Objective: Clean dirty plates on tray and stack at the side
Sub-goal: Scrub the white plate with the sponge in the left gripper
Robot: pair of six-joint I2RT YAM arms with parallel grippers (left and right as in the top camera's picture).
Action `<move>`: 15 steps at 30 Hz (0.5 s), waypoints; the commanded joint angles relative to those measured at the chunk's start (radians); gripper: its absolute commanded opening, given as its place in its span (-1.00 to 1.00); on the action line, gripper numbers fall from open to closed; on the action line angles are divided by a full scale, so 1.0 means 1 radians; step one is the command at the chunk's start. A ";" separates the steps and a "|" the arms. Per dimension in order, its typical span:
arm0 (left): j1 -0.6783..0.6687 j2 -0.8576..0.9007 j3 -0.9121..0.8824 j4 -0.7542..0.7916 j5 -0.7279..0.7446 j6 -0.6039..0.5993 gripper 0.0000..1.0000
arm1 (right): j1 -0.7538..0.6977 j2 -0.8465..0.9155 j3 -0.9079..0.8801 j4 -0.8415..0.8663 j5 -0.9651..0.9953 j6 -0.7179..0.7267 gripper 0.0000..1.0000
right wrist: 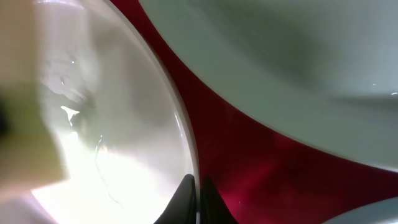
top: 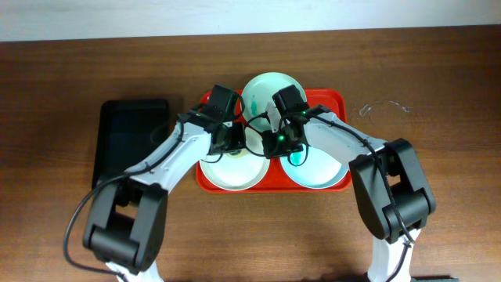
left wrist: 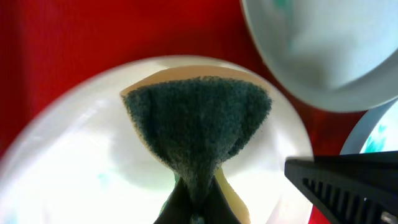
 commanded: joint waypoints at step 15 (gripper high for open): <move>0.020 0.120 0.022 -0.212 -0.623 0.001 -1.00 | 0.007 0.016 -0.008 -0.013 0.048 -0.010 -0.92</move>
